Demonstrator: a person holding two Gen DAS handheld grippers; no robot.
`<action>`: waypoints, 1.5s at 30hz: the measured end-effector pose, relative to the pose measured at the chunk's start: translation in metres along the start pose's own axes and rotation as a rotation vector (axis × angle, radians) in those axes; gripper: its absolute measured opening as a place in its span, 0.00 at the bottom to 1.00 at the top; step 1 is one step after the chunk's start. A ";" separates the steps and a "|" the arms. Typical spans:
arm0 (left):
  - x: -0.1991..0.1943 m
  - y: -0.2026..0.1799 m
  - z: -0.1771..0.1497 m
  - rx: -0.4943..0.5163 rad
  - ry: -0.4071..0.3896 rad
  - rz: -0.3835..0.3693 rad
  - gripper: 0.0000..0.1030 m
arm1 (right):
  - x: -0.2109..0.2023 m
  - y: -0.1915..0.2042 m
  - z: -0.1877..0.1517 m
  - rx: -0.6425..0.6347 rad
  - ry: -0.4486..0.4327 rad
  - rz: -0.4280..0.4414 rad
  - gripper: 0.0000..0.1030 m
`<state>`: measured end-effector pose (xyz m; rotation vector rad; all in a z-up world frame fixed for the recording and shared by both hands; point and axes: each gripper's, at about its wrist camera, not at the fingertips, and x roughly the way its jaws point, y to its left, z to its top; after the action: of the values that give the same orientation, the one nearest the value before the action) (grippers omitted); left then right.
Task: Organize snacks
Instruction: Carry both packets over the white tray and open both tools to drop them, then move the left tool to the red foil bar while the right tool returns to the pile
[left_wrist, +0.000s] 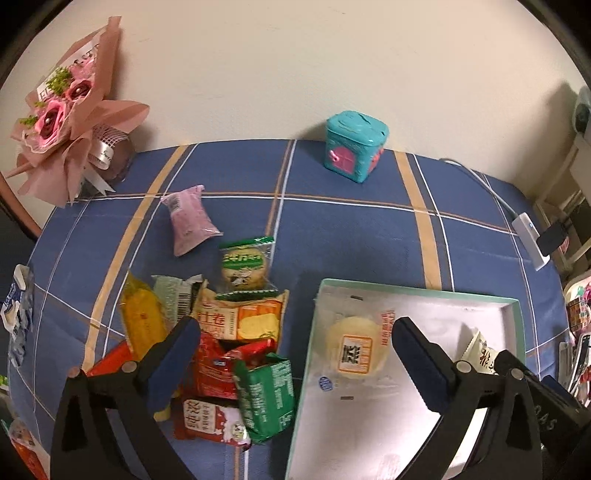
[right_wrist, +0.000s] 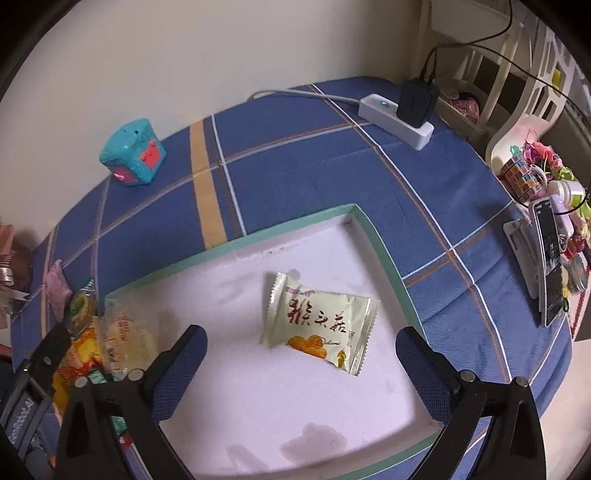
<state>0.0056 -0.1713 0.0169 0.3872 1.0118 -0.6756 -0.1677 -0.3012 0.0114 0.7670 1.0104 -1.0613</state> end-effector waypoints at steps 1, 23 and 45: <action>-0.002 0.003 0.000 -0.001 -0.002 0.001 1.00 | -0.003 0.003 0.000 -0.012 0.004 -0.013 1.00; -0.036 0.069 -0.022 -0.057 -0.003 0.111 1.00 | -0.032 0.045 -0.031 -0.090 0.013 0.061 1.00; -0.053 0.161 -0.041 -0.244 -0.002 0.148 1.00 | -0.060 0.137 -0.077 -0.258 -0.017 0.219 1.00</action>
<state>0.0689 -0.0111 0.0419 0.2443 1.0392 -0.4134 -0.0691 -0.1688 0.0440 0.6396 1.0010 -0.7310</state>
